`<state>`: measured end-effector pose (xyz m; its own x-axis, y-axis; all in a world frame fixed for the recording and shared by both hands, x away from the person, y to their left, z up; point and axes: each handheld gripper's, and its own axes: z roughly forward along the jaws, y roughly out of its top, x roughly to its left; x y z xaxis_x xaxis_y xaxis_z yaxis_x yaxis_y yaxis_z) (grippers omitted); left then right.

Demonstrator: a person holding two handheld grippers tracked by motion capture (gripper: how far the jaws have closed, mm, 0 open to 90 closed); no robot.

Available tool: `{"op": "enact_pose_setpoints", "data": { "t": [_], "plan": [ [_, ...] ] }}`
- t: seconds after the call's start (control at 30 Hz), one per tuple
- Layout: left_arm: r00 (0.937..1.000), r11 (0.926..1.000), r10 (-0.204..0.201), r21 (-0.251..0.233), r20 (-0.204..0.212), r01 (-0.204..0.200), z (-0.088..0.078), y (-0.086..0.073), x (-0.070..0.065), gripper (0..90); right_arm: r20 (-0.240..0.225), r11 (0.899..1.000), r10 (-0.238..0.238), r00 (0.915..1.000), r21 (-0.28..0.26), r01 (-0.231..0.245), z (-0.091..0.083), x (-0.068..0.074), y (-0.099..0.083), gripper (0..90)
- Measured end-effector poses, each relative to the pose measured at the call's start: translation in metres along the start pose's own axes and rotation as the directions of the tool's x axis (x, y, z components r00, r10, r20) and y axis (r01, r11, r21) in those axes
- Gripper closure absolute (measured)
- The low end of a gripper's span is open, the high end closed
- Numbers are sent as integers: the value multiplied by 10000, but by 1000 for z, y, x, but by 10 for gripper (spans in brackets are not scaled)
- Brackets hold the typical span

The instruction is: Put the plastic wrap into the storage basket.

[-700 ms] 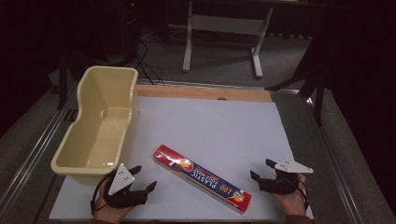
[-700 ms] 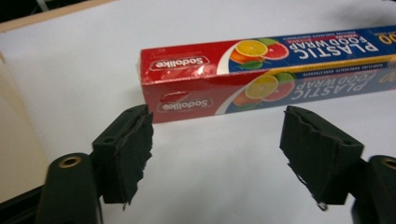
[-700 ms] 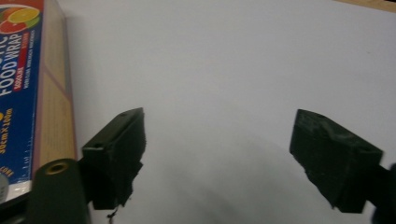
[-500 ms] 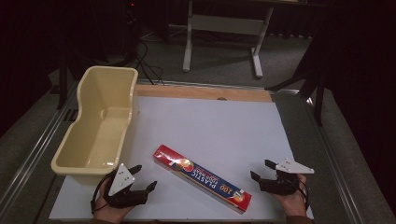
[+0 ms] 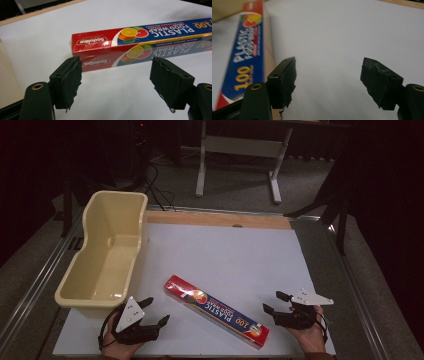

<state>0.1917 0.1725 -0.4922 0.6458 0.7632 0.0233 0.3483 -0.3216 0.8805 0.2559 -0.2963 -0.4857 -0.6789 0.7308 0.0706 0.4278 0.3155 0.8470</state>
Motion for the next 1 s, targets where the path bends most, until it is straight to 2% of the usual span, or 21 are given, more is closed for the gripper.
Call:
{"op": "enact_pose_setpoints", "data": {
  "t": [0.17,0.23,0.57,0.7,0.87,1.0],
  "plan": [
    [10000,10000,-13,-20,-83,13,0,0,1,255,-515,9994,-358,9980,-37,356,3,16,14,281],
    [9999,10000,-15,-36,-105,14,0,0,1,255,-862,9986,-523,9949,66,530,8,23,20,281],
    [9998,10000,26,16,-181,-26,0,0,1,259,-1536,9924,-988,9832,572,1086,32,54,41,251],
    [9998,9999,94,55,-198,-93,1,0,0,259,-1803,9847,-1284,9752,933,1469,46,66,50,234],
    [9998,10000,89,30,-164,-88,0,0,1,265,-2111,9676,-1657,9633,1540,2002,68,79,59,230],
    [9998,9999,129,26,-122,-128,0,0,1,274,-2381,9549,-1613,9578,2077,2124,84,84,61,221]
  ]
}}
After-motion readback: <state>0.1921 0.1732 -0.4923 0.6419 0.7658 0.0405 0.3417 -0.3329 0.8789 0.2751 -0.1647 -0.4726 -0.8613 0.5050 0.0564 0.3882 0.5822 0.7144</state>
